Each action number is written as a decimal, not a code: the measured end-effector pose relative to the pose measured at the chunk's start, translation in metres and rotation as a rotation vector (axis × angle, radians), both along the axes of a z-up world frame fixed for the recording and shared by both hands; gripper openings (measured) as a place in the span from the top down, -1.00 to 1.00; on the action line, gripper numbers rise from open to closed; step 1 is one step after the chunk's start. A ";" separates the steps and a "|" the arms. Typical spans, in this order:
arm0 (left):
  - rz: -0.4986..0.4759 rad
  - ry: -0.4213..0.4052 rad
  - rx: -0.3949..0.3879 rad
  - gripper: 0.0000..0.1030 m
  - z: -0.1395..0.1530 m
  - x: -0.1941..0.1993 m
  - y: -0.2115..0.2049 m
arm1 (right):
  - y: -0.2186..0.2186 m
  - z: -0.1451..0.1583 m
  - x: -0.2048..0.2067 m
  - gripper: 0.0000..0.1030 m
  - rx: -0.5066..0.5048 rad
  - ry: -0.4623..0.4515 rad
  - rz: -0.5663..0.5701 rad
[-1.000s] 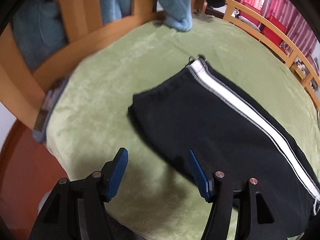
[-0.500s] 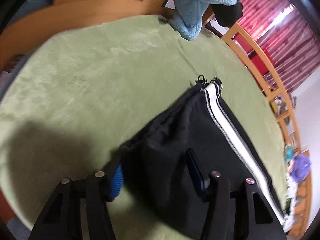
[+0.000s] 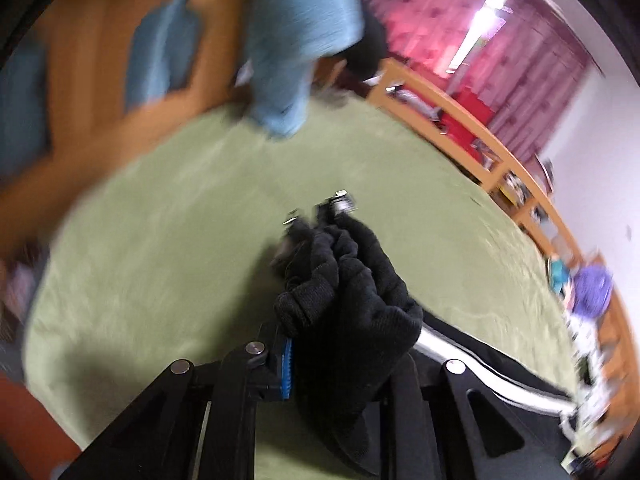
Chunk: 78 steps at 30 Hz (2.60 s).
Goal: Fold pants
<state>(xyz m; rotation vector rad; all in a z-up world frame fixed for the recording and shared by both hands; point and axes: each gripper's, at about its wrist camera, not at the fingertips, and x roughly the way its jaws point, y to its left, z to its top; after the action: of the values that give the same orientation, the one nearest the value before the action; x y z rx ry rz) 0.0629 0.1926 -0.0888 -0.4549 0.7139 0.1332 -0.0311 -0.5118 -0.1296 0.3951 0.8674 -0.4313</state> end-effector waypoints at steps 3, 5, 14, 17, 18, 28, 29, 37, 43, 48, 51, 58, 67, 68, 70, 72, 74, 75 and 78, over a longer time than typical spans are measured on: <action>-0.104 -0.084 0.094 0.66 0.046 0.003 -0.057 | 0.003 0.001 -0.003 -0.14 -0.050 0.003 0.055; -0.196 -0.131 0.119 0.66 0.076 0.007 -0.106 | 0.003 -0.001 -0.008 -0.14 -0.081 0.007 0.081; -0.614 -0.164 0.106 0.66 0.089 0.009 -0.348 | -0.025 -0.019 -0.070 -0.14 -0.120 0.032 0.054; -0.737 -0.038 0.020 0.53 0.041 0.010 -0.408 | -0.033 -0.026 -0.088 -0.14 -0.096 0.047 0.051; -0.781 0.041 -0.004 0.40 0.020 0.011 -0.424 | -0.034 -0.029 -0.093 -0.14 -0.092 0.053 0.047; -0.832 0.098 -0.050 -0.42 -0.003 -0.023 -0.375 | -0.018 -0.030 -0.073 -0.14 -0.046 -0.009 0.127; -0.803 0.072 -0.037 -0.47 0.003 -0.023 -0.355 | -0.012 -0.028 -0.063 -0.14 -0.026 -0.030 0.151; -0.473 0.137 0.239 -0.50 -0.011 -0.005 -0.253 | 0.055 -0.023 0.016 -0.23 0.132 -0.123 0.366; -0.418 0.203 0.123 -0.50 -0.045 -0.005 -0.215 | 0.091 -0.065 0.067 -0.39 0.223 0.016 0.428; -0.487 0.299 0.101 -0.50 -0.088 -0.005 -0.237 | 0.116 -0.066 0.049 0.45 -0.004 0.024 0.490; -0.515 0.311 0.089 -0.50 -0.102 -0.010 -0.244 | 0.097 -0.065 0.036 0.53 0.106 -0.010 0.455; -0.560 0.301 0.061 -0.50 -0.092 -0.010 -0.240 | 0.112 -0.064 0.045 0.28 0.039 0.026 0.505; -0.481 0.279 0.066 -0.50 -0.080 0.000 -0.214 | 0.097 -0.034 0.127 -0.44 0.068 -0.038 0.576; -0.474 0.281 0.070 -0.50 -0.079 0.002 -0.213 | 0.096 -0.039 0.139 -0.50 0.088 -0.020 0.596; -0.470 0.284 0.079 -0.50 -0.077 0.003 -0.213 | 0.094 -0.061 0.168 -0.51 0.144 0.074 0.632; -0.463 0.291 0.089 -0.50 -0.076 0.004 -0.212 | 0.093 -0.085 0.190 -0.19 0.248 0.159 0.649; -0.456 0.297 0.088 -0.50 -0.075 0.006 -0.212 | 0.087 -0.080 0.195 0.52 0.238 0.136 0.650; -0.452 0.296 0.083 -0.50 -0.075 0.008 -0.212 | 0.081 -0.072 0.195 0.66 0.266 0.093 0.661; -0.452 0.285 0.056 -0.50 -0.072 0.010 -0.210 | 0.048 -0.047 0.195 0.68 0.412 -0.058 0.597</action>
<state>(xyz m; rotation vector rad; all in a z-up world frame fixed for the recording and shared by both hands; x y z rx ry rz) 0.0727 -0.0173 -0.1605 -0.2134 1.0735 -0.2114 0.1634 -0.4637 -0.1766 0.4976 0.9694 0.3148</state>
